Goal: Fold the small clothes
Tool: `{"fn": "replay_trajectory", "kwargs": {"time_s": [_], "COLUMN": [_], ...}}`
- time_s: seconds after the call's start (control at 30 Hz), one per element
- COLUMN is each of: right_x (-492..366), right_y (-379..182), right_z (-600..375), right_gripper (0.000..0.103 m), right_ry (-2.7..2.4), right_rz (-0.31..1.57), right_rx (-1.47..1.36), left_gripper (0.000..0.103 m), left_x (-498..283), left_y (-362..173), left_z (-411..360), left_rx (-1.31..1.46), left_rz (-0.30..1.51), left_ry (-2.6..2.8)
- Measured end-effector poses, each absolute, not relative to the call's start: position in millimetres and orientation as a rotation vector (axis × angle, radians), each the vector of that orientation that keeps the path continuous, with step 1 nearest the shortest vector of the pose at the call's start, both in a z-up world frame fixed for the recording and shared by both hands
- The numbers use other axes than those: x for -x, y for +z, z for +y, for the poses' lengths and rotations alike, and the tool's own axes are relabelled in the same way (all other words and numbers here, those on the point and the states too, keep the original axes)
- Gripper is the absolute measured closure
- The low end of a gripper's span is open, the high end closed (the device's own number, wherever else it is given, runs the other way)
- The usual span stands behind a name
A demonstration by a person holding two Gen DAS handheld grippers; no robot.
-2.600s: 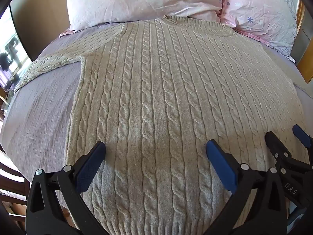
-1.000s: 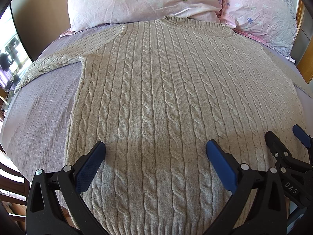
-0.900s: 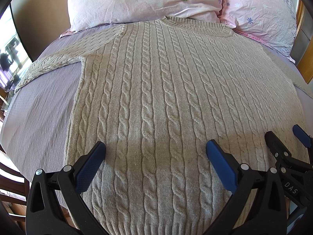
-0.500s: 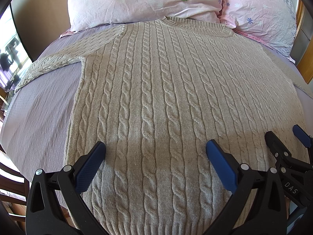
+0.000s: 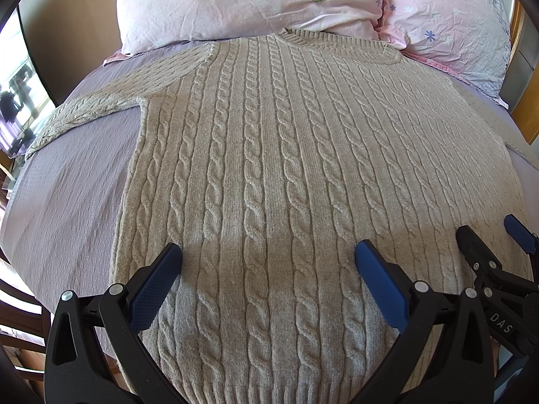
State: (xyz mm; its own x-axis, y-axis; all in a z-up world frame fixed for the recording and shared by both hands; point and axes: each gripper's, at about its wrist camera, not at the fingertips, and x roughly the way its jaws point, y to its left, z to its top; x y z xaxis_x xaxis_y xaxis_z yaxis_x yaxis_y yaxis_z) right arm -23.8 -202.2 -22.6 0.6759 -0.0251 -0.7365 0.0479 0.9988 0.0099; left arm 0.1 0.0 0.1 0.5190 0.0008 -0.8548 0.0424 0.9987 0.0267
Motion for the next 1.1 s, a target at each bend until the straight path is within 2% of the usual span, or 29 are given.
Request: {"fn": "replay_trajectory", "kwargs": {"time_s": [0.63, 0.87, 0.97, 1.1], "right_x": [24, 26, 24, 20], "right_y": [-22, -20, -5, 34], "right_z": [-201, -209, -246, -366], "right_gripper": [0.002, 0.002, 0.002, 0.002], "right_ry": [-0.038, 0.104, 0.141, -0.091], "right_rz": [0.833, 0.808, 0.784, 0.599], "right_rx": [-0.023, 0.009, -0.084, -0.381], "left_gripper": [0.001, 0.001, 0.001, 0.001], "left_x": [0, -1, 3, 7], "left_y": [0, 2, 0, 2], "left_z": [0, 0, -2, 0], "left_rx": [-0.047, -0.052, -0.059, -0.066], "left_rz": [1.023, 1.02, 1.007, 0.988], "left_ry": [-0.025, -0.029, -0.041, -0.051]}}
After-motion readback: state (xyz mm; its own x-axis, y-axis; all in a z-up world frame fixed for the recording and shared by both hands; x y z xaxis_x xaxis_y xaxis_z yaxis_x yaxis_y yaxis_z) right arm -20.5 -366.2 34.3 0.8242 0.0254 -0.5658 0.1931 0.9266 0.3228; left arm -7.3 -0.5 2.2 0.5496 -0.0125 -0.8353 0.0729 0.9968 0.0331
